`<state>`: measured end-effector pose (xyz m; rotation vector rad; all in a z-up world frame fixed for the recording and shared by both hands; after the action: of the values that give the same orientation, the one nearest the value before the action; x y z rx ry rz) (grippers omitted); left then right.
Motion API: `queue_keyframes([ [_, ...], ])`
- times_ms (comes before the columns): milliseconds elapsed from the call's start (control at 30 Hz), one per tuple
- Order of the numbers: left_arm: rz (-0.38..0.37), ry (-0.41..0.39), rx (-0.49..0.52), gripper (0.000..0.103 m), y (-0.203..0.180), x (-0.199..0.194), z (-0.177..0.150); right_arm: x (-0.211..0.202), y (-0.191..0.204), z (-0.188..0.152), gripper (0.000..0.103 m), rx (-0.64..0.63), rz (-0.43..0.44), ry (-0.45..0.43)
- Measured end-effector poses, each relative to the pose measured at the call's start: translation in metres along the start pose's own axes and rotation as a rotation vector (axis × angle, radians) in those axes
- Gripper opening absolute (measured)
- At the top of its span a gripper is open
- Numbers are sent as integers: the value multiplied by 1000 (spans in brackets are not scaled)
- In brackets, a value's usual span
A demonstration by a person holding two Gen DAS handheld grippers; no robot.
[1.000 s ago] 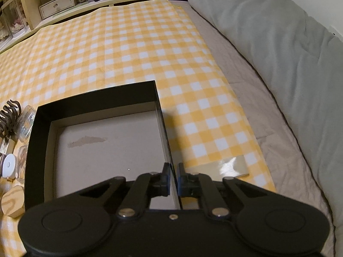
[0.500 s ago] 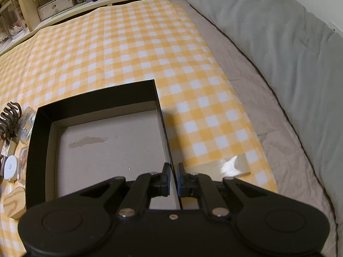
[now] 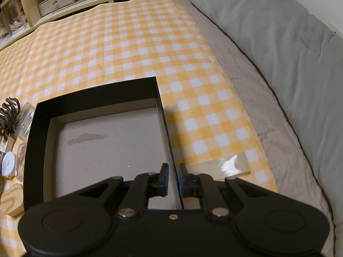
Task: Organize rigid objects
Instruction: 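Grasp and lift the white CHANEL box with the left tool while the right tool holds the black box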
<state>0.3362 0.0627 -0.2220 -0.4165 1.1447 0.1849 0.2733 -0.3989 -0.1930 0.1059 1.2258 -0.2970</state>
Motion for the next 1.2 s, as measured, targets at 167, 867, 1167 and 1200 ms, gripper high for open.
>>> queue_keyframes([
  [167, -71, 81, -88, 101, 17, 0, 0, 0, -1, 0, 7, 8, 14, 28],
  [867, -37, 27, 137, 99, -16, -23, -5, -2, 4, -3, 5, -15, 31, 38],
  [1167, 107, 18, 217, 98, -16, -11, -11, 0, 2, -2, 5, -16, 33, 38],
  [1200, 113, 17, 205, 98, -16, -10, -10, 0, 2, -2, 5, -15, 32, 39],
])
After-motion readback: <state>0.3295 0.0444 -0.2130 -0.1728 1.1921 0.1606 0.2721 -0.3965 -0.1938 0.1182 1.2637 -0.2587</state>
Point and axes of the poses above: each gripper's, at about its wrist camera, not at the fingertips, and x roughly the way its jaws point, y to its left, z to its top, the point moved 10 cm from there along x, roughly the way its jaws point, and after that the axes turned 8 degrees about y, right-handed, at the moved point
